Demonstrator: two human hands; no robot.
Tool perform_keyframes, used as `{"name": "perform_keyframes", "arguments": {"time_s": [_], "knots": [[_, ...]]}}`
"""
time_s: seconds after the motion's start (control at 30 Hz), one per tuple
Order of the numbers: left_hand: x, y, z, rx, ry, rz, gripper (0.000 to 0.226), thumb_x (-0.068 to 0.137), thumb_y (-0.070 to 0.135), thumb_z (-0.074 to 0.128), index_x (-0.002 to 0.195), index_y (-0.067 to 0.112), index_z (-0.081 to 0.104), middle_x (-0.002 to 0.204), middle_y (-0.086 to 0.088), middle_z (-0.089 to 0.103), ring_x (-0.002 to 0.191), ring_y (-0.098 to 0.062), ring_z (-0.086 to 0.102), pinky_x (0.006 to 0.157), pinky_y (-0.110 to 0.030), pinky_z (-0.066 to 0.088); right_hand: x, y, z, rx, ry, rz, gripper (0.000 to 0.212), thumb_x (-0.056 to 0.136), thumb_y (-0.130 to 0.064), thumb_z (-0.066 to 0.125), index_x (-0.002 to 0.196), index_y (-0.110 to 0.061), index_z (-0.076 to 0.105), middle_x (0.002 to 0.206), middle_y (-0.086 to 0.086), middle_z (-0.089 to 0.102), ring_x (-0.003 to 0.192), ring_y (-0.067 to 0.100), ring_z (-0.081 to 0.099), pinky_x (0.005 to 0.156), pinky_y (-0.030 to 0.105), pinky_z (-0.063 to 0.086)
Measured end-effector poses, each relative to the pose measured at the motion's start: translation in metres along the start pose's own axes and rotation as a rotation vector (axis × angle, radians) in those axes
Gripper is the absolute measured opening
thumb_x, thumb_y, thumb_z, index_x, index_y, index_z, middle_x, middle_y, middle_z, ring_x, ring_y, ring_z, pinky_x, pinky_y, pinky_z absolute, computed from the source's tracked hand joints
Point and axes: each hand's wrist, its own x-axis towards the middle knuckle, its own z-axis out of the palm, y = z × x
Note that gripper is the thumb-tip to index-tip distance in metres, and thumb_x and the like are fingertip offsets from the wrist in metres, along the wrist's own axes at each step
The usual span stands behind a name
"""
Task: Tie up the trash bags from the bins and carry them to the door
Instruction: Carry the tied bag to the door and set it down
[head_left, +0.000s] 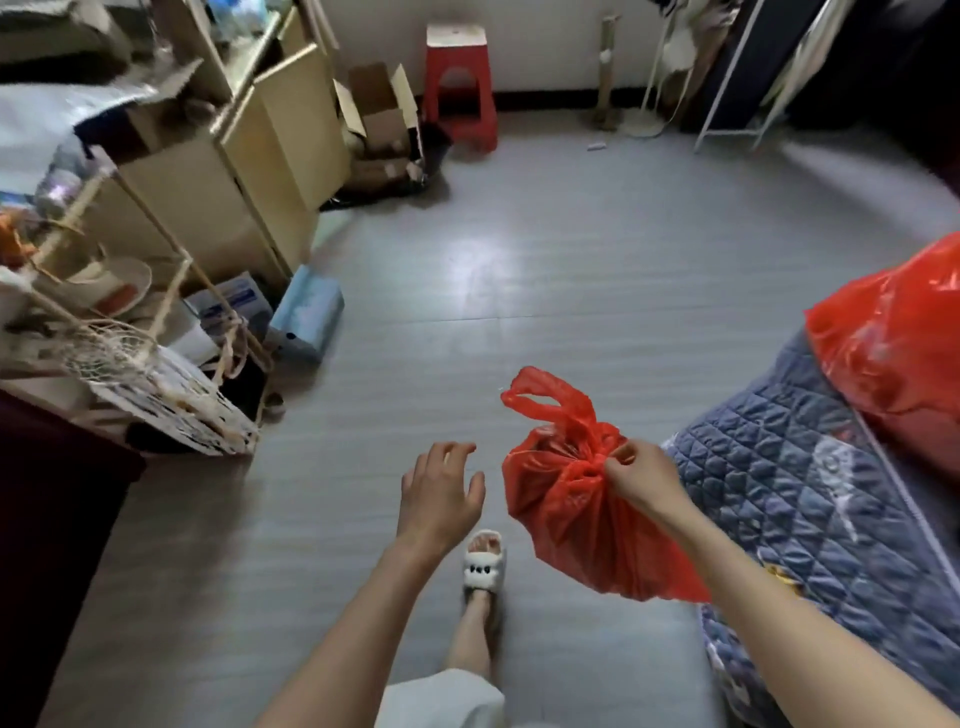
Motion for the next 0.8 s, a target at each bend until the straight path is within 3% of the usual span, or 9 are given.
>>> {"name": "perform_keyframes", "arguments": {"time_s": [0.2,0.33,0.47,0.57,0.63,0.73,0.8], "knots": [[0.145,0.075,0.004,-0.075,-0.039,0.224,0.039,0.09,0.031,0.052,0.127,0.02,0.052,0.128,-0.002,0.053,0.118,-0.023,0.05,0.097,-0.038,0.039,0.121,-0.023,-0.056,0.026,0.05,0.096,0.021,0.079,-0.015,0.059,0.073,0.003,0.069,0.079,0.025,0.07,0.084,0.033,0.066,0.074,0.033,0.047],[0.259,0.132,0.0,-0.062,-0.047,0.338,0.038,0.09,0.033,0.051,0.125,0.019,0.054,0.126,-0.004,0.055,0.117,-0.024,0.051,0.096,-0.037,0.04,0.219,-0.049,-0.099,0.173,0.099,0.19,0.025,0.08,-0.02,0.06,0.059,-0.008,0.065,0.067,0.016,0.07,0.08,0.029,0.069,0.079,0.029,0.049],[0.375,0.192,-0.003,0.052,-0.119,0.408,0.044,0.09,0.035,0.048,0.131,0.02,0.047,0.134,-0.005,0.049,0.122,-0.026,0.046,0.099,-0.039,0.04,0.314,-0.062,-0.158,0.252,0.217,0.233,0.035,0.083,-0.023,0.061,0.049,-0.019,0.052,0.079,0.019,0.072,0.081,0.036,0.068,0.081,0.034,0.05],[0.477,0.251,0.003,0.129,-0.124,0.473,0.046,0.091,0.036,0.046,0.134,0.02,0.043,0.138,-0.005,0.045,0.125,-0.026,0.042,0.101,-0.038,0.037,0.401,-0.063,-0.205,0.285,0.282,0.24,0.032,0.082,-0.025,0.061,0.053,-0.025,0.049,0.086,0.017,0.072,0.085,0.037,0.067,0.084,0.037,0.051],[0.545,0.294,0.012,0.168,-0.13,0.515,0.046,0.092,0.035,0.046,0.135,0.02,0.041,0.139,-0.006,0.044,0.126,-0.026,0.042,0.102,-0.038,0.036,0.464,-0.059,-0.234,0.311,0.309,0.252,0.029,0.082,-0.024,0.061,0.055,-0.022,0.051,0.087,0.017,0.072,0.085,0.037,0.067,0.084,0.038,0.052],[0.633,0.36,0.03,0.191,-0.144,0.523,0.046,0.093,0.033,0.044,0.136,0.02,0.039,0.14,-0.007,0.043,0.126,-0.027,0.041,0.102,-0.04,0.036,0.552,-0.046,-0.274,0.316,0.304,0.269,0.023,0.08,-0.019,0.059,0.062,-0.006,0.062,0.078,0.02,0.071,0.077,0.037,0.067,0.079,0.038,0.053],[0.69,0.412,0.042,0.203,-0.182,0.543,0.046,0.093,0.033,0.044,0.136,0.019,0.039,0.14,-0.007,0.043,0.126,-0.027,0.041,0.102,-0.041,0.036,0.613,-0.036,-0.311,0.294,0.297,0.295,0.022,0.079,-0.018,0.058,0.06,-0.007,0.06,0.074,0.019,0.071,0.077,0.037,0.068,0.08,0.037,0.053]]}}
